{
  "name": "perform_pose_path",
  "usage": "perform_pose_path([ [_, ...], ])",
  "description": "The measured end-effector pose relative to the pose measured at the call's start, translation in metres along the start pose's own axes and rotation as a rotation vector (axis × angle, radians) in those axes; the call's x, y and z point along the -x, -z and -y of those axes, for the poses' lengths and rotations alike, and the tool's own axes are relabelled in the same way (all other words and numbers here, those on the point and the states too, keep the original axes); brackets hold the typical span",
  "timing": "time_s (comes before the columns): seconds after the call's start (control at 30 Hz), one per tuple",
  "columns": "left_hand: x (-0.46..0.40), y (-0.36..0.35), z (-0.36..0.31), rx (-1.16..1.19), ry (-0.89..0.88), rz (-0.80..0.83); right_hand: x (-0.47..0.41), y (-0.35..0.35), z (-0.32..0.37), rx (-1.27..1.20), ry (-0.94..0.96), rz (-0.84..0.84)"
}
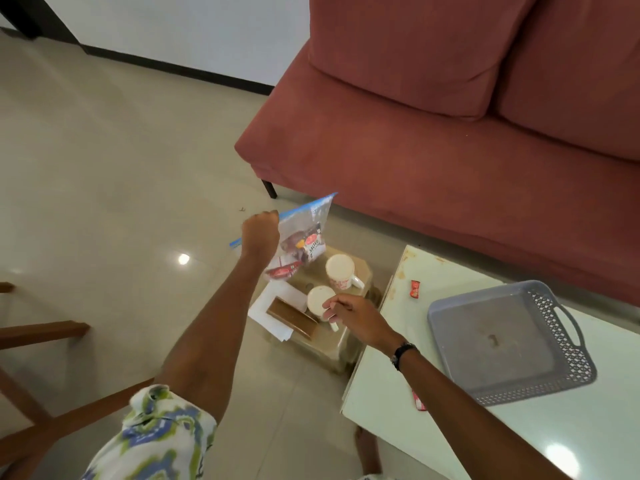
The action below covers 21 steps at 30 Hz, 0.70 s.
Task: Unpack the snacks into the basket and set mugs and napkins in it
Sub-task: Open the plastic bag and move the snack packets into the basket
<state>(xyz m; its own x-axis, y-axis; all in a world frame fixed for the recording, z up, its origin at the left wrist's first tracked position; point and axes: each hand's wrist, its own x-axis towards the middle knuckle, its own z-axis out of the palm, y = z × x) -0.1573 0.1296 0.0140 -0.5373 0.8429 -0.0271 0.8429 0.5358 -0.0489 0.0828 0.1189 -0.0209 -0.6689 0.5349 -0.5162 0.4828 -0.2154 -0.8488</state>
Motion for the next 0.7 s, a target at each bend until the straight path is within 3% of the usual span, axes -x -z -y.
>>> perform_pose_path([
  [0.23, 0.006, 0.071, -0.035, 0.352, 0.101, -0.120, 0.030, 0.019, 0.040, -0.011, 0.161, -0.039],
  [0.37, 0.048, 0.110, -0.067, 0.783, 0.196, -0.156, 0.069, 0.041, 0.064, -0.019, 0.310, -0.130],
  [0.5, 0.106, 0.145, -0.122, 1.325, 0.293, -0.001, 0.126, 0.068, 0.075, -0.031, 0.429, -0.276],
  [0.7, 0.205, 0.154, -0.226, 1.683, 0.380, 0.218, 0.224, 0.116, 0.040, -0.102, 0.469, -0.489],
])
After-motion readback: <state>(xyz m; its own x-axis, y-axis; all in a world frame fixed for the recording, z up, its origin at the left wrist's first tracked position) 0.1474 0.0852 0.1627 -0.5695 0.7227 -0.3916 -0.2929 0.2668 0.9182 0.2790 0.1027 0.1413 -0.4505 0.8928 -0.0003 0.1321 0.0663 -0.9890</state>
